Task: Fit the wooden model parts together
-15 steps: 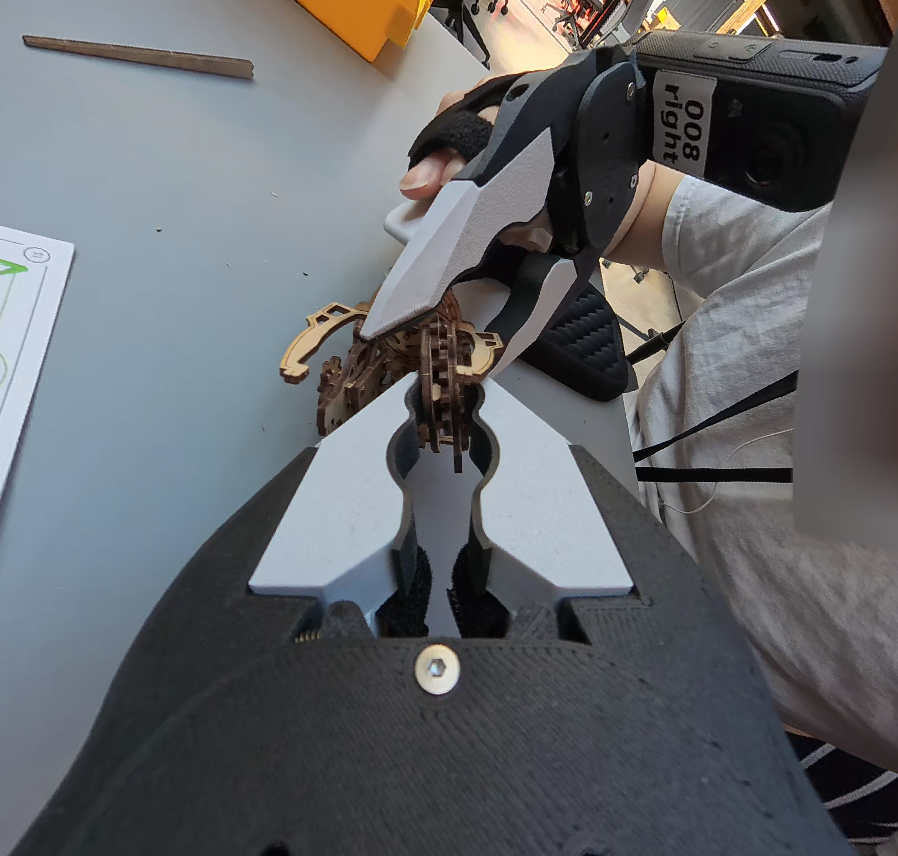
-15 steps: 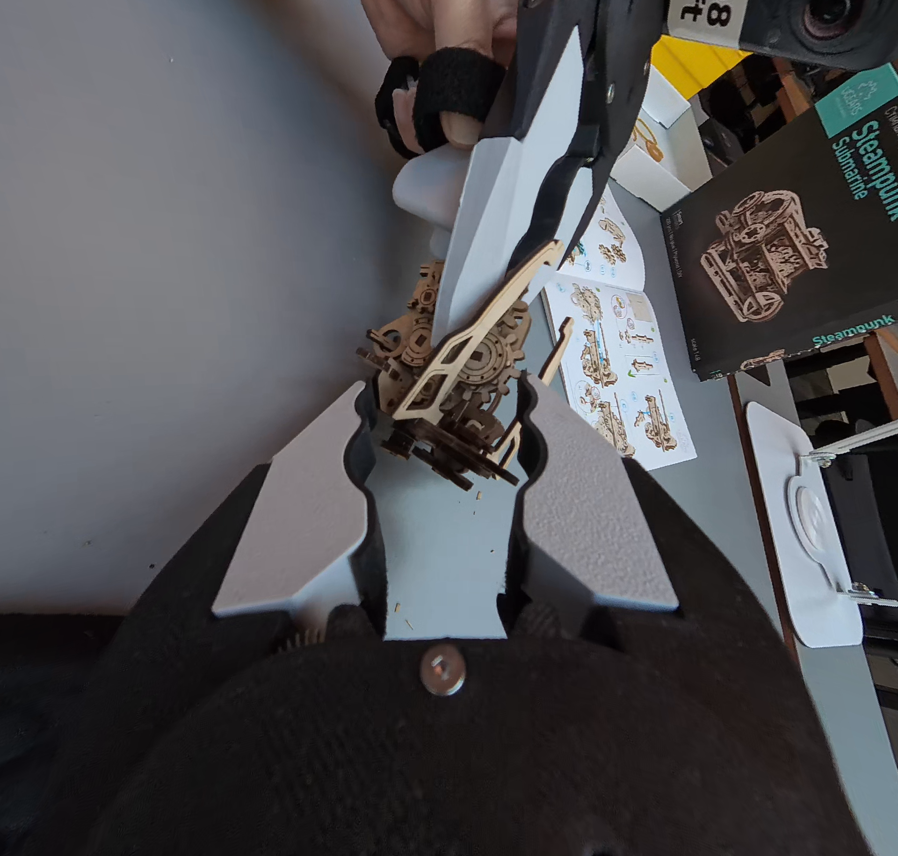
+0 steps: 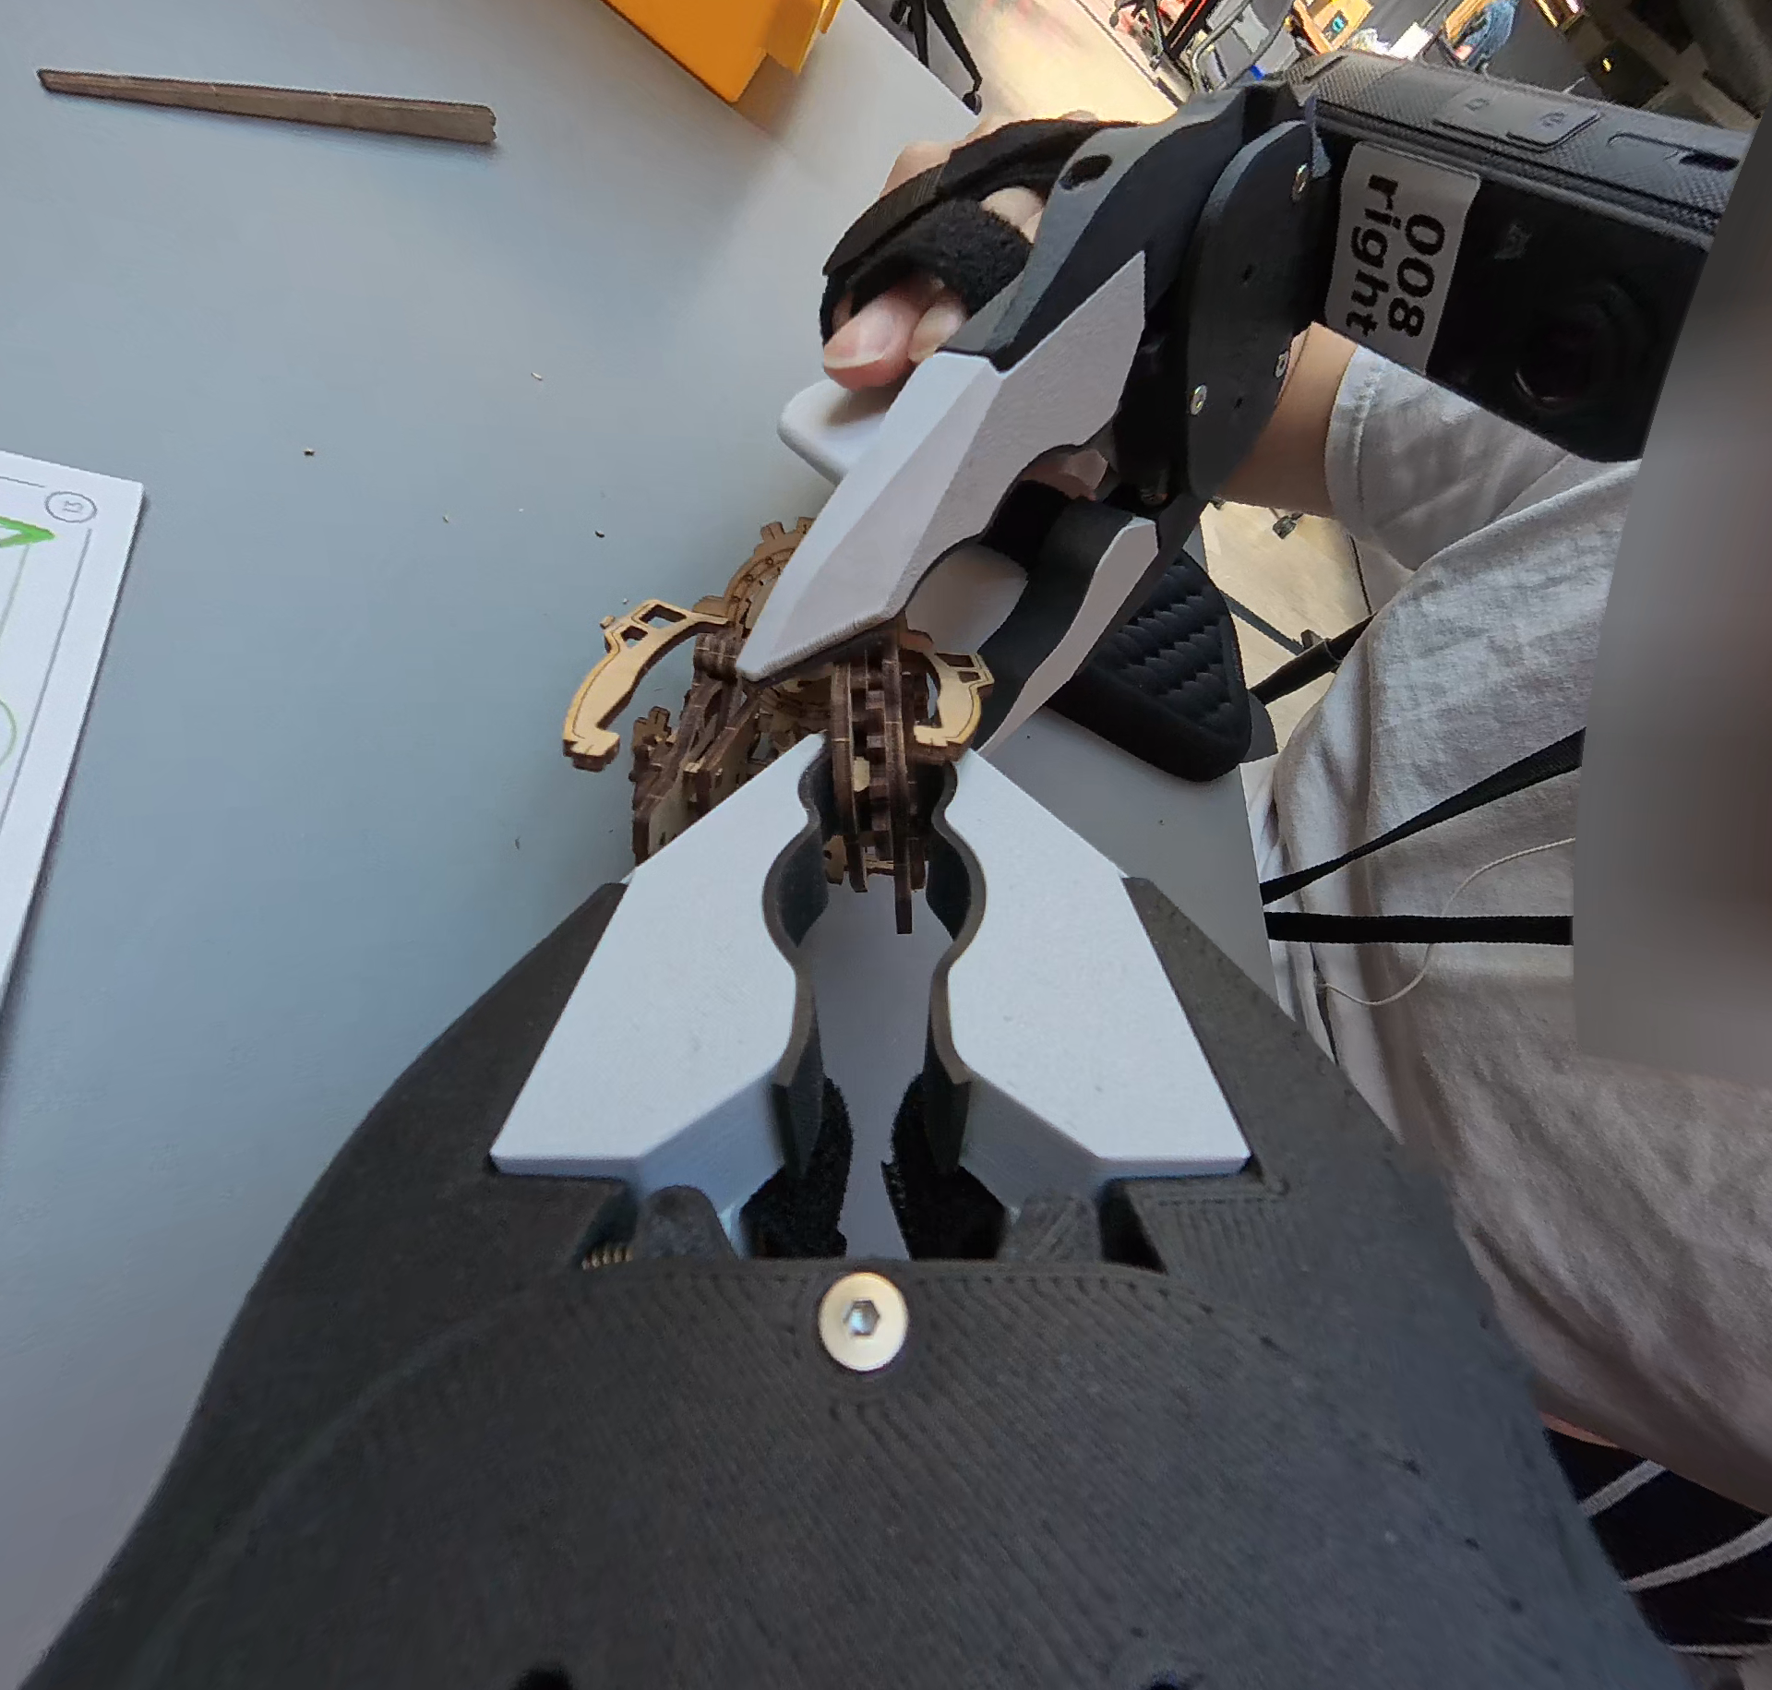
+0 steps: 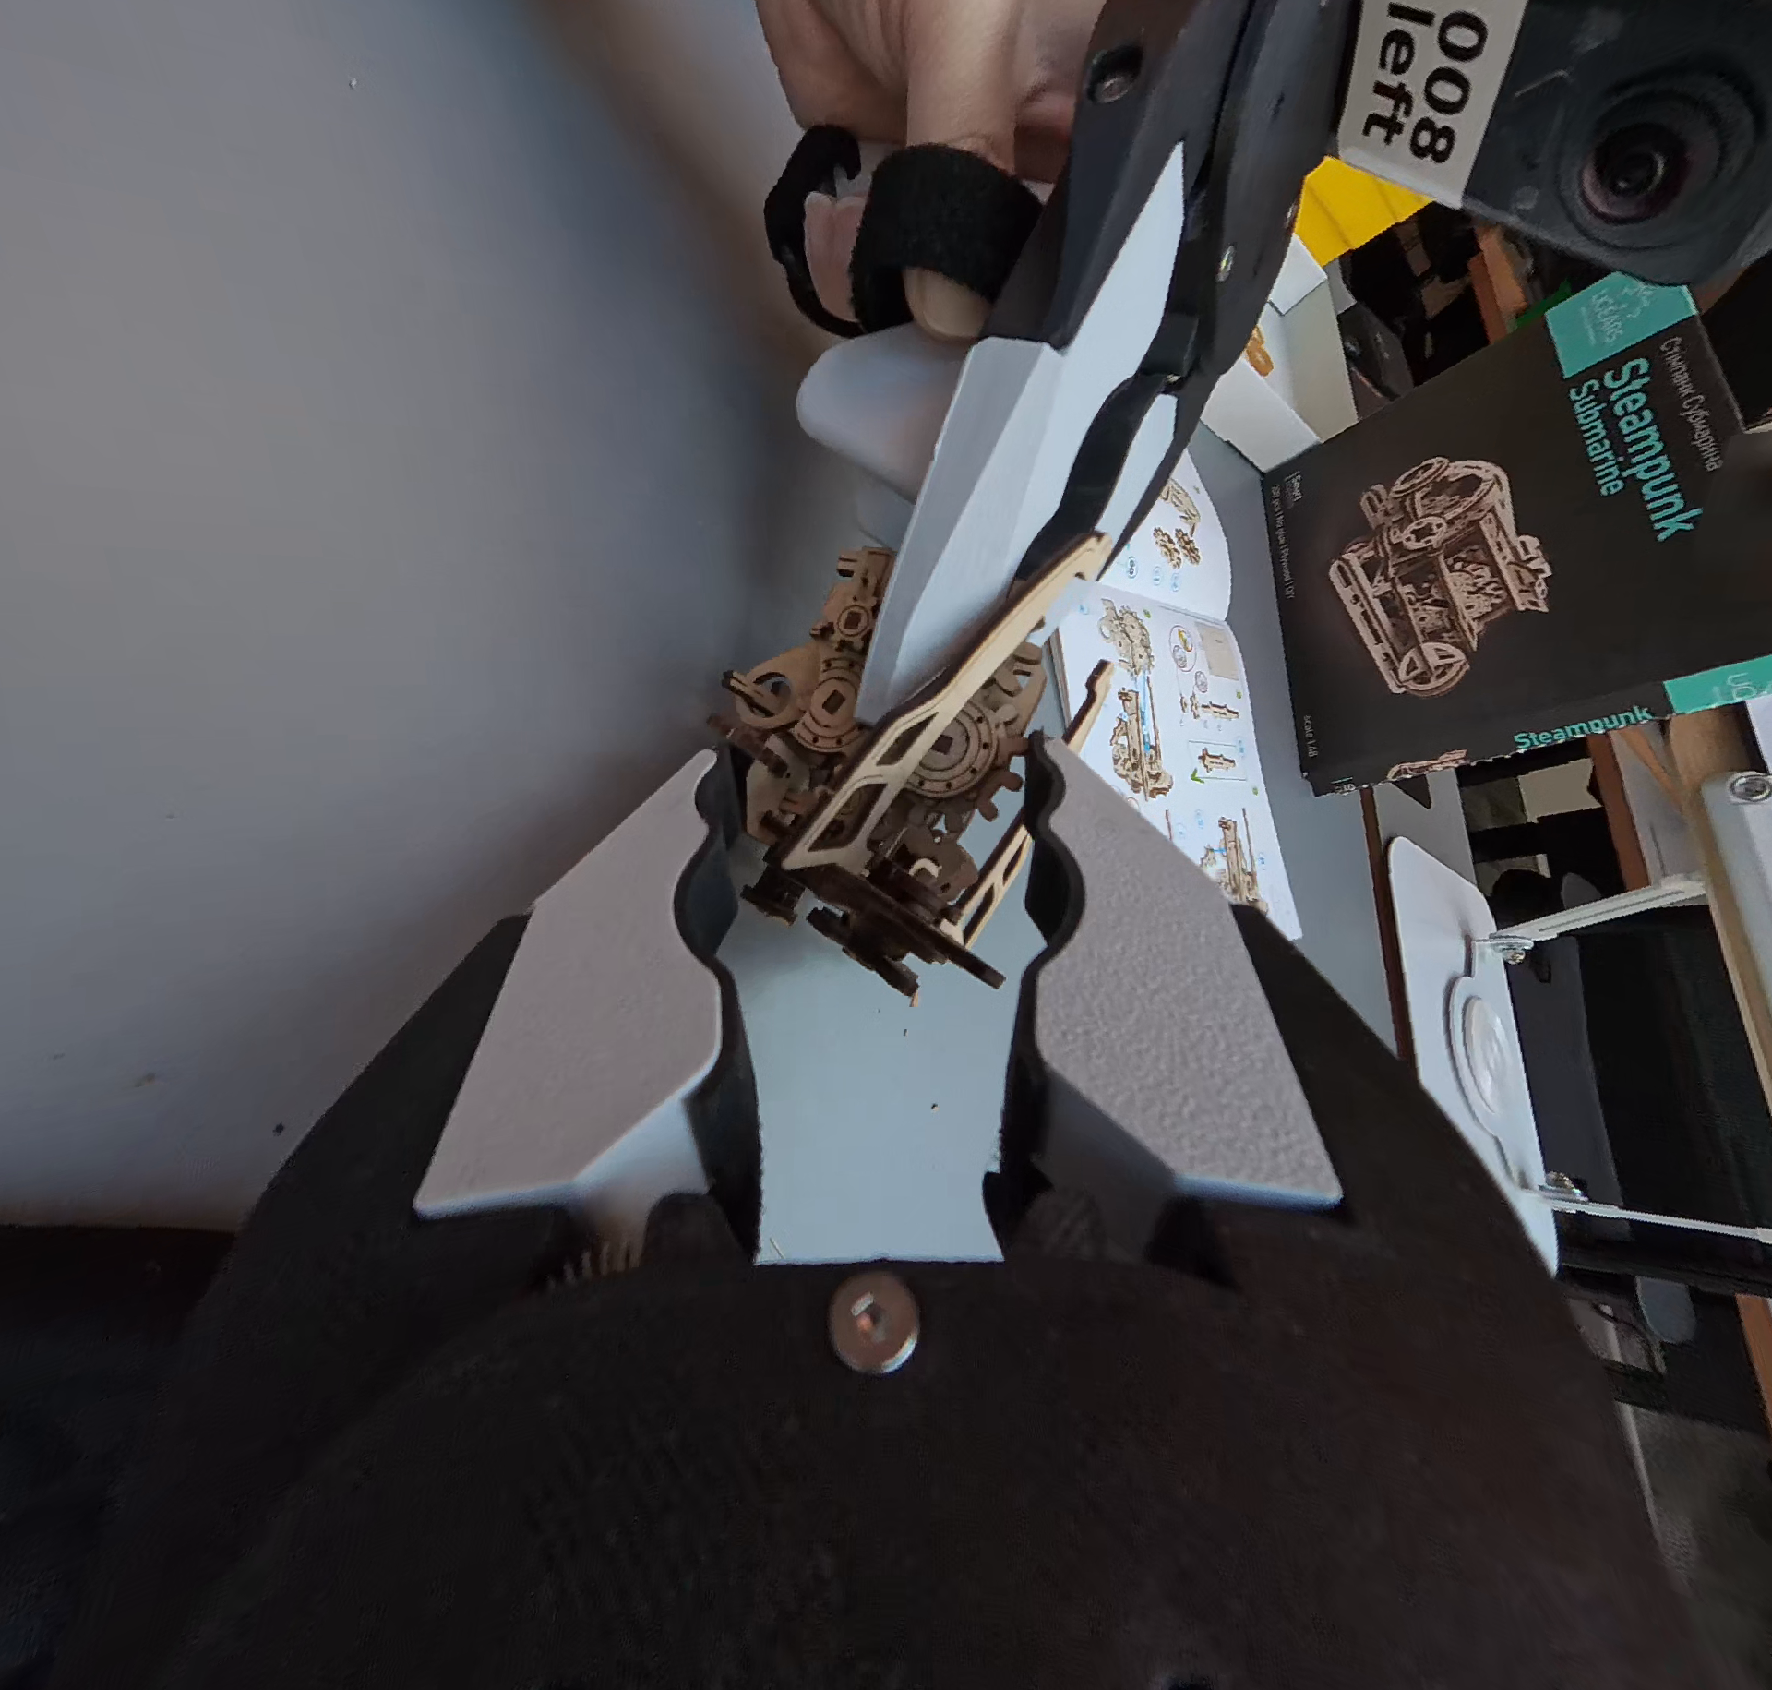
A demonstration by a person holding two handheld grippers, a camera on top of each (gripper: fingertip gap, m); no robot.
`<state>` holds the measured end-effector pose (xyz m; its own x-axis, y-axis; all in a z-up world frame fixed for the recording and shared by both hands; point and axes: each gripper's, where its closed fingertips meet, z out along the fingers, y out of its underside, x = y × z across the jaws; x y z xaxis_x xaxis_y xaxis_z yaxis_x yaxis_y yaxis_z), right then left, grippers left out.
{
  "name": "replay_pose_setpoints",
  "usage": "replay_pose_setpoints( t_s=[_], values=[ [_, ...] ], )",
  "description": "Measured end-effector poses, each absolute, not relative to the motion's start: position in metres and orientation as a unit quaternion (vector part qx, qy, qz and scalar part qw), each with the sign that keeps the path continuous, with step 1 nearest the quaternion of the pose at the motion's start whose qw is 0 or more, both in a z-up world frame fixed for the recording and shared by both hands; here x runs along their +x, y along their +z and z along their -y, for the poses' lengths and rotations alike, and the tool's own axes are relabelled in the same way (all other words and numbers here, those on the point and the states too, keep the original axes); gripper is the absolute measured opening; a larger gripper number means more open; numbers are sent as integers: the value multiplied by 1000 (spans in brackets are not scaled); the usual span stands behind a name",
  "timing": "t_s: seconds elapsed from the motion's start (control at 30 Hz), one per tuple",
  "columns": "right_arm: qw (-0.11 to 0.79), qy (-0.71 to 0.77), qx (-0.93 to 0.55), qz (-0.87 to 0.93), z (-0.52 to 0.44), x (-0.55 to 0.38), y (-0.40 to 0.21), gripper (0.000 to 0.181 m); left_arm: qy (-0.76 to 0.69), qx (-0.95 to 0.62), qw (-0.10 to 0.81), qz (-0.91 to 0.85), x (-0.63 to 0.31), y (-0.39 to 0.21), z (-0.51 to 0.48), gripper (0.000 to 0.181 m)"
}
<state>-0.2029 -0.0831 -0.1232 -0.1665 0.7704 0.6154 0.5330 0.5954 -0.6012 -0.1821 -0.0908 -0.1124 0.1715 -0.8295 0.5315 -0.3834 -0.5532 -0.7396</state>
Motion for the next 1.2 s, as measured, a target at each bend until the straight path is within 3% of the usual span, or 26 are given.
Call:
replay_pose_setpoints(
  t_s=[0.8, 0.87, 1.2],
  values=[
    [499, 130, -438, 736, 77, -202, -121, 53, -487, -721, 256, -421, -181, -111, 85, 14],
    [504, 134, -440, 731, 75, -202, -119, 53, -501, -719, 252, -410, -181, -111, 84, 22],
    [504, 194, -468, 700, 70, -200, -118, 57, -559, -718, 235, -341, -180, -107, 75, 14]
  ],
)
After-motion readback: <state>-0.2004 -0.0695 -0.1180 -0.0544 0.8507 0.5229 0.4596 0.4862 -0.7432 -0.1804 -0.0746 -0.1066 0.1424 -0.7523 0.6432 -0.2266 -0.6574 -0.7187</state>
